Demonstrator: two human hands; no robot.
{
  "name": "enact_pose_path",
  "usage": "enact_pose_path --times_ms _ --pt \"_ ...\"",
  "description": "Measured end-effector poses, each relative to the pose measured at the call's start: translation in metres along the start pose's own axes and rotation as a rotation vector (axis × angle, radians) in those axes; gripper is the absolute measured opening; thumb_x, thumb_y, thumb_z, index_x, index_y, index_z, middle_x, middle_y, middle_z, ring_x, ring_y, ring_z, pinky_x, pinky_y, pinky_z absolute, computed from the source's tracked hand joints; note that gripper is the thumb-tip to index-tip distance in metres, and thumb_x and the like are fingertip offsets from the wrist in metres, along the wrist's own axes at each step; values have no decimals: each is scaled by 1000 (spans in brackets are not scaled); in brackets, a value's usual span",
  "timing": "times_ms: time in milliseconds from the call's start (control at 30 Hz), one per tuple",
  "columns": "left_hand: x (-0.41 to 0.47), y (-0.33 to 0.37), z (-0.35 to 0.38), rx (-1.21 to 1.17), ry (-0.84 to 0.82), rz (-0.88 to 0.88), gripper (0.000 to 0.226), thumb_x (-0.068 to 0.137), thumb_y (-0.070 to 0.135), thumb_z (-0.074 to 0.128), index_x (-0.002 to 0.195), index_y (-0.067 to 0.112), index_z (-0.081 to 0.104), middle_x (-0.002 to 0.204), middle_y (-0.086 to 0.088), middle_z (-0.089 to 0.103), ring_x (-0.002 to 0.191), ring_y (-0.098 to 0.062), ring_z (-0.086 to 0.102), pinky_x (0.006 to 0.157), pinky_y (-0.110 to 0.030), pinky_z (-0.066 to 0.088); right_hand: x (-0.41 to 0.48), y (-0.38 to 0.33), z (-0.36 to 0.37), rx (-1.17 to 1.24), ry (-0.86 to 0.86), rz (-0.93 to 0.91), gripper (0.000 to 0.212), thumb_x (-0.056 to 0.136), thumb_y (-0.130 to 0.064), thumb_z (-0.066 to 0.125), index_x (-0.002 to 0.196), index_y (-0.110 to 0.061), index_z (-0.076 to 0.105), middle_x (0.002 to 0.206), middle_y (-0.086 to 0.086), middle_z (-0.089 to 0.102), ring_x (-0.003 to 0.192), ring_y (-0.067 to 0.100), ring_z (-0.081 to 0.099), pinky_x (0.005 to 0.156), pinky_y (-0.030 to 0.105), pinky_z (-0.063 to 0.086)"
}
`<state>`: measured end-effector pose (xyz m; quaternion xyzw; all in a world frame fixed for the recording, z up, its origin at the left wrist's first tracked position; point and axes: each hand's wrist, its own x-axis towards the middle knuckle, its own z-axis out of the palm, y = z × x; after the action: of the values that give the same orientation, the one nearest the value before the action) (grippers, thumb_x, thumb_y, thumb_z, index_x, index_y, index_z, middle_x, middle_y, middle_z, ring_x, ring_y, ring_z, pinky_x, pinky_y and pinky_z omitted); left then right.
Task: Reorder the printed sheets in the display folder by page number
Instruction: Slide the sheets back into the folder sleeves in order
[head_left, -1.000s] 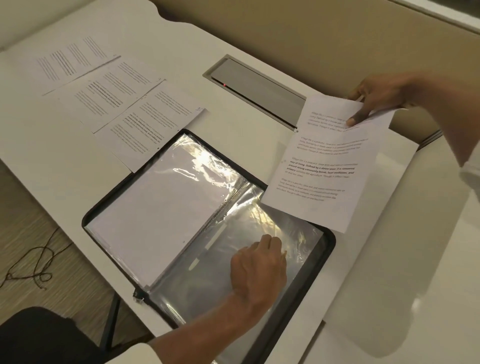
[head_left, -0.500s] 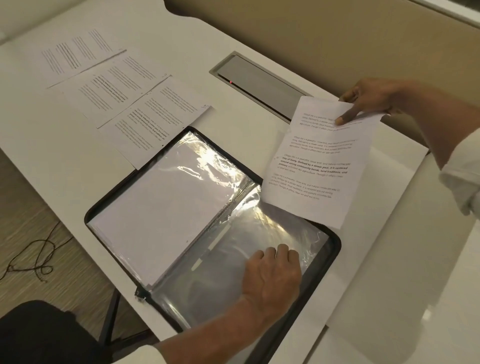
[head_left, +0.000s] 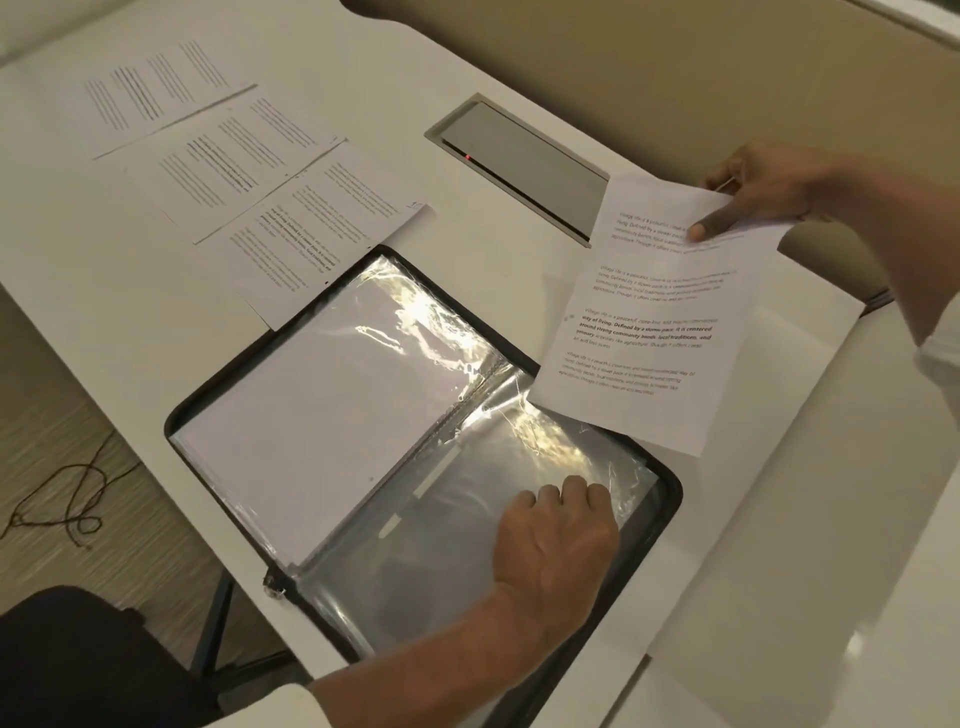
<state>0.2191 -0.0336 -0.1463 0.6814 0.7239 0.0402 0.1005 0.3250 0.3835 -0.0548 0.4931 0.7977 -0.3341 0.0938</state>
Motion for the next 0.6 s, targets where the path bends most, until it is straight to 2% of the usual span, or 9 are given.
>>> enact_pose_path --times_ms 167,333,433,533,600 --pt "3 7 -9 59 -51 -5 52 39 24 104 72 17 65 61 0 56 48 -12 51 49 -26 38 8 -7 15 34 35 -20 28 81 -25 91 106 -21 78 94 4 80 68 13 71 57 24 54" --pt "3 14 -11 100 -85 4 54 34 30 105 67 16 64 58 -3 55 46 -15 51 50 -27 31 20 -3 34 83 43 12 33 78 -23 93 105 -18 76 91 8 78 67 21 67 58 27 50" --pt "1 15 -8 87 -91 19 55 34 37 106 68 16 67 59 -4 57 46 -15 53 47 -26 40 22 1 44 140 60 41 32 77 -23 94 102 -17 75 89 6 75 66 20 63 57 27 45" --pt "-1 15 -6 81 -70 35 54 37 39 106 68 16 68 59 -4 58 46 -15 53 47 -25 42 18 4 51 195 72 49 33 75 -24 95 99 -13 75 88 7 74 70 24 65 66 30 52" --pt "-2 14 -1 97 -27 47 49 48 43 103 69 16 68 60 -3 58 47 -15 53 47 -26 41 17 8 52 279 82 76 35 72 -25 97 97 -11 76 90 10 75 72 25 68 72 37 56"
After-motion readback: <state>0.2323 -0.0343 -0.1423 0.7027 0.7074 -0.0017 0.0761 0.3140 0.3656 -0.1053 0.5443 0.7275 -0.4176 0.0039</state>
